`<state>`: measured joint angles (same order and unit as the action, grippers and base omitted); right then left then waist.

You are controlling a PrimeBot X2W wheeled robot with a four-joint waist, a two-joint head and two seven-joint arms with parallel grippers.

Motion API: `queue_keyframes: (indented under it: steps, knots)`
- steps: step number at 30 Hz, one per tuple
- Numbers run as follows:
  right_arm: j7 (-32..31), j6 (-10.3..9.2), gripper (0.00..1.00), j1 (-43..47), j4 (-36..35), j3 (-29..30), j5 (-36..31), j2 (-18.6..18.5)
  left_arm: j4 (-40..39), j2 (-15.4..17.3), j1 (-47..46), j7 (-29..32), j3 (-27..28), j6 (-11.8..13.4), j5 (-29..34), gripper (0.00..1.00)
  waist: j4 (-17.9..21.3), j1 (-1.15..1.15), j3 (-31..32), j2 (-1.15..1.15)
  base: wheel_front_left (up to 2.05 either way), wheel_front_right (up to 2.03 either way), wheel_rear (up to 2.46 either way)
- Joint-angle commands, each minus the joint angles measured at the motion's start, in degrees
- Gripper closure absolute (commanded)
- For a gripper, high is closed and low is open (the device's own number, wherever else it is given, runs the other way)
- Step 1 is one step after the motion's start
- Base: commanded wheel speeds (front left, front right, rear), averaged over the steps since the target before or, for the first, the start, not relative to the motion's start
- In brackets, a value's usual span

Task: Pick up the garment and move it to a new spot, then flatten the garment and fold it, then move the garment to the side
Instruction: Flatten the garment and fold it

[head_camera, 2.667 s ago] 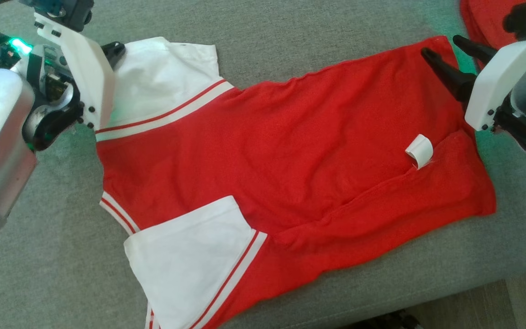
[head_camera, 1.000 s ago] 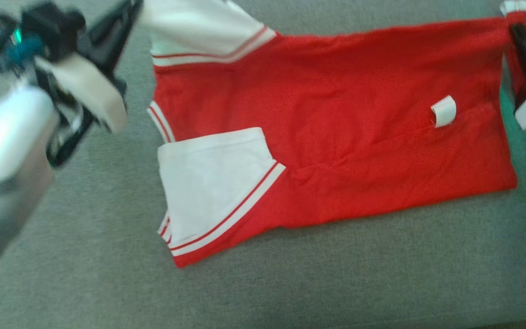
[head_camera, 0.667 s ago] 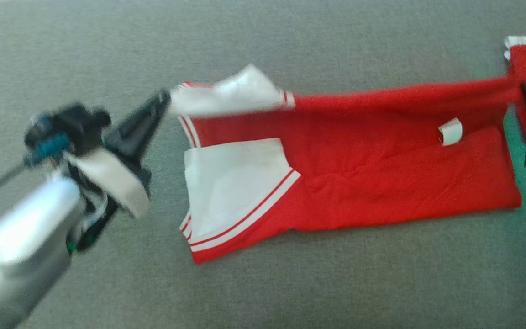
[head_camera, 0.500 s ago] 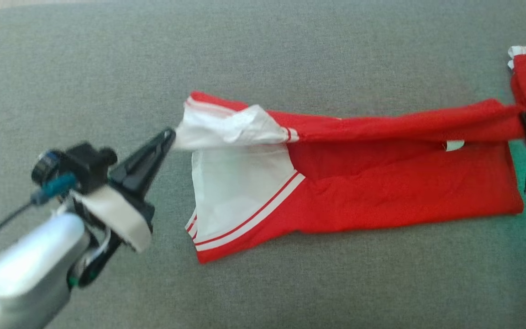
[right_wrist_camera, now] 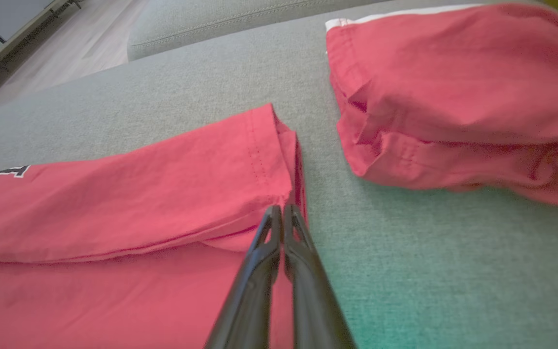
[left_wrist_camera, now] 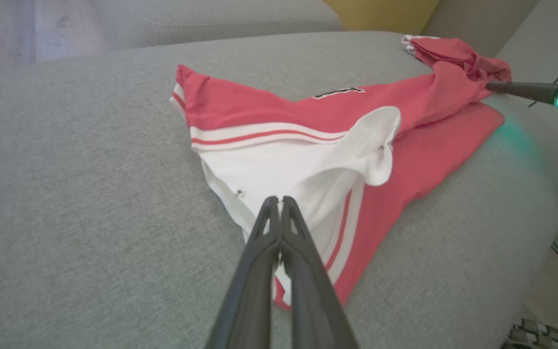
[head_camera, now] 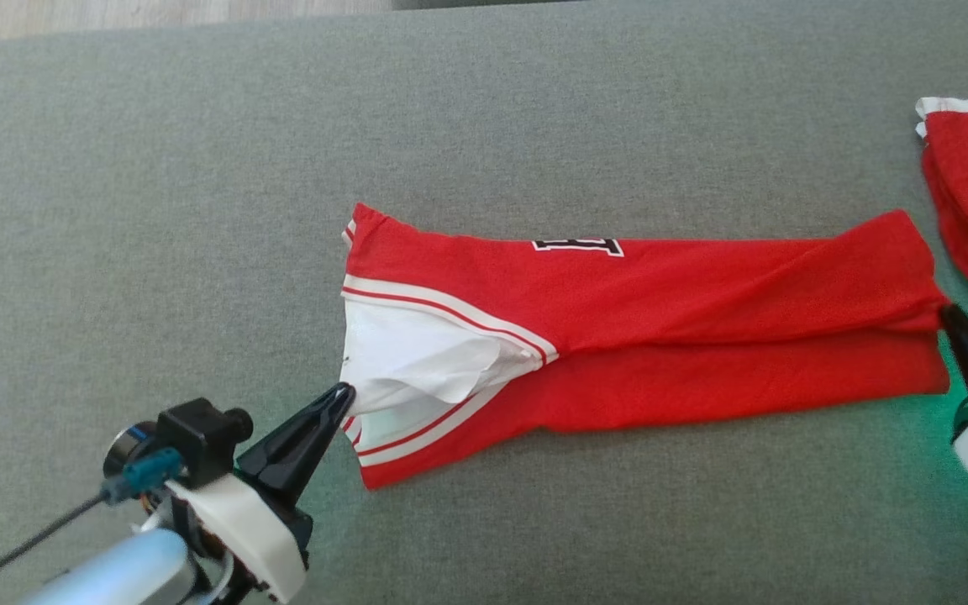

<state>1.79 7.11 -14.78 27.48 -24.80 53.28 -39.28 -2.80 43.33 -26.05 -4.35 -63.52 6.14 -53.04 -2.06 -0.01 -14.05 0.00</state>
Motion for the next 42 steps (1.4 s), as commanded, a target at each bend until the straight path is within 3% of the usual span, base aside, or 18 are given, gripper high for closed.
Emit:
queue_keyframes:
  steps: [1, 2, 3, 6, 10, 14, 17, 22, 23, 26, 35, 41, 42]
  knots:
    - [-0.41, 0.37, 0.38, 1.40, -1.40, 1.31, -1.11, -0.67, -0.10, 0.67, -0.98, -1.77, 2.46, 0.77, -0.26, 0.82, 0.10, 0.01, 0.52, 0.00, 0.00, 0.00, 0.00]
    - [-0.41, 0.37, 0.00, 1.81, -1.49, 2.16, -1.84, 0.03, 0.83, -0.09, -0.54, -2.62, 2.48, 0.85, -0.39, 0.41, 0.21, 0.01, 0.88, 0.00, 0.00, 0.00, 0.00]
    - [-0.16, 0.37, 0.00, 2.27, -1.45, 3.13, -2.60, 0.81, 1.79, -0.92, -0.04, -3.45, 2.41, 0.98, -0.48, 0.00, 0.36, 0.01, 1.40, 0.00, 0.00, 0.00, 0.00]
    - [0.91, 0.37, 0.00, 4.39, -1.33, 6.09, -4.77, 3.39, 4.96, -3.49, 1.94, -6.51, 2.71, 2.91, -0.40, 0.00, 1.02, 0.01, 3.61, 0.00, 0.00, 0.00, 0.00]
    - [2.68, 0.37, 0.00, 8.12, -2.34, 10.59, -7.45, 6.97, 8.53, -6.92, 5.43, -9.68, 4.46, 7.77, 1.08, 0.00, 2.15, 0.01, 6.30, 0.00, 0.00, 0.00, 0.00]
    - [2.40, 0.37, 0.00, 10.19, -3.64, 13.54, -10.81, 11.22, 7.05, -10.07, 12.06, -10.59, 13.64, 15.80, 5.79, 0.00, 4.33, 0.01, 8.63, 0.00, 0.00, 0.00, 0.00]
    - [2.36, 0.37, 0.00, 11.21, -4.05, 16.72, -12.49, 13.86, 1.29, -13.84, 19.47, -10.62, 23.33, 18.61, 13.79, 0.00, 3.77, 0.01, 9.70, 0.00, 0.00, 0.00, 0.00]
    - [1.47, 0.37, 0.00, 10.50, -3.47, 21.19, -15.59, 15.97, -4.54, -21.24, 29.44, -10.64, 34.65, 17.75, 26.12, 0.00, 1.41, 0.01, 9.91, 0.00, 0.00, 0.00, 0.00]
    - [1.47, 0.37, 0.00, 10.50, -3.47, 21.19, -15.59, 15.97, -4.54, -21.24, 29.44, -10.64, 34.65, 17.75, 26.12, 0.00, 1.41, 0.01, 9.91, 0.00, 0.00, 0.00, 0.00]
    - [0.64, 0.37, 0.00, 8.95, -2.07, 23.71, -17.26, 16.43, -6.31, -25.69, 32.29, -10.64, 37.30, 15.62, 31.87, 0.00, -0.61, 0.01, 9.35, 0.00, 0.00, 0.00, 0.00]
    - [-2.53, 0.37, 0.00, 5.00, 5.93, 28.00, -23.40, 17.32, -6.27, -32.69, 33.37, -10.65, 35.57, 9.71, 45.80, 0.00, -5.56, 0.01, 6.95, 0.00, 0.00, 0.00, 0.00]
    - [-7.30, 0.37, 0.00, 1.93, 11.49, 27.83, -25.62, 18.27, -4.71, -34.72, 32.69, -10.65, 35.11, 7.44, 47.97, 0.00, -6.32, 0.01, 5.96, 0.00, 0.00, 0.00, 0.00]
    - [-7.99, 0.37, 0.07, 1.41, 11.64, 27.31, -25.49, 18.51, -4.34, -34.81, 32.49, -10.65, 35.22, 6.98, 48.15, 0.00, -6.20, 0.01, 5.80, 0.00, 0.00, 0.00, 0.00]
